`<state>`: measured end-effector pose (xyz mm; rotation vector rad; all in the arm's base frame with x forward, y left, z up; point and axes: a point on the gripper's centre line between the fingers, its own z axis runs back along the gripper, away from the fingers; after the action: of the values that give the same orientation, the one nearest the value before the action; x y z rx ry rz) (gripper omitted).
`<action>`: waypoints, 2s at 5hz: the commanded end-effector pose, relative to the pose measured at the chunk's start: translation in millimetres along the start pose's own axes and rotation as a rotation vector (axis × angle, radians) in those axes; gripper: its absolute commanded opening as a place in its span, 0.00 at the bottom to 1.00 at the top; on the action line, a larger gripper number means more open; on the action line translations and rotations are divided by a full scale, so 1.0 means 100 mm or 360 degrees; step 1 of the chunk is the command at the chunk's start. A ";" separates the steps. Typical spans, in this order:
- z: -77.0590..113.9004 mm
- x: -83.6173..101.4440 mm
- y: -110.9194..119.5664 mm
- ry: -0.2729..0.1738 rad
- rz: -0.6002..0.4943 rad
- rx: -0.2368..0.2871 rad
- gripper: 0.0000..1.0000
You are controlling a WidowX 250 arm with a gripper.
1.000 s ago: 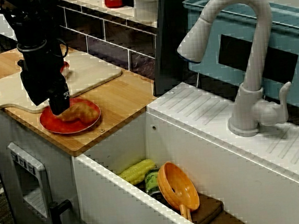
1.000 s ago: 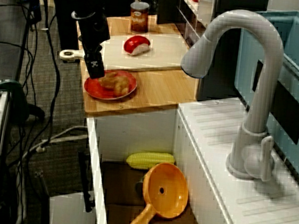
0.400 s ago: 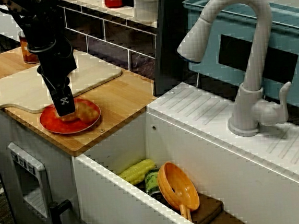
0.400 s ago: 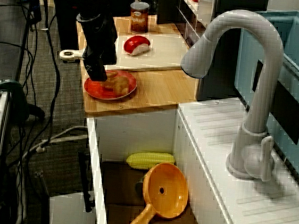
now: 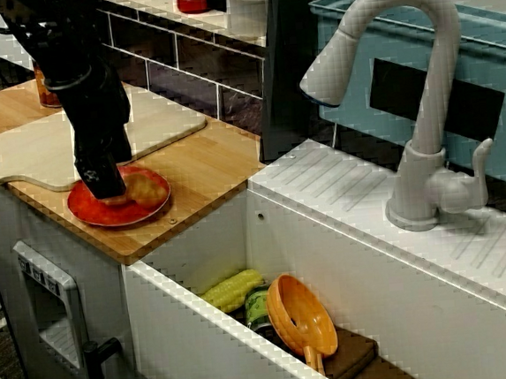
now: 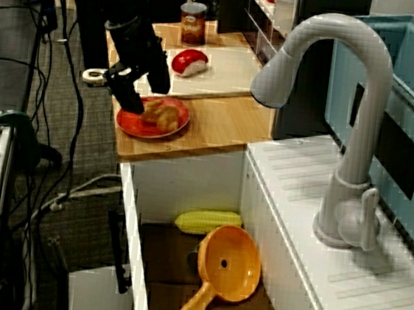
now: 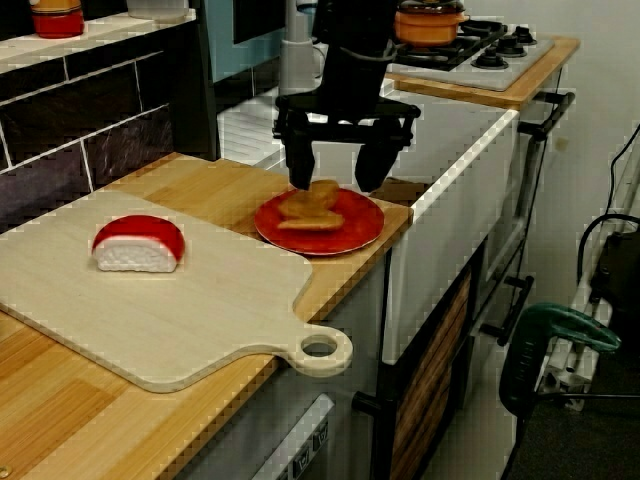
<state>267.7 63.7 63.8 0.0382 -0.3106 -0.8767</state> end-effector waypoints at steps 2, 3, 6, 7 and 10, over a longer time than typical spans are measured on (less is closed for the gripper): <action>0.06 0.04 0.32 -0.0078 -0.0031 -0.0026 1.00; 0.04 0.04 0.30 -0.0078 0.0002 -0.0033 1.00; -0.04 0.03 0.14 -0.0047 -0.0019 -0.0061 1.00; -0.09 0.03 0.14 -0.0037 0.0010 -0.0078 1.00; -0.19 0.03 0.18 -0.0008 0.0080 -0.0064 1.00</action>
<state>281.8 68.8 39.7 -0.0411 -0.2676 -0.8251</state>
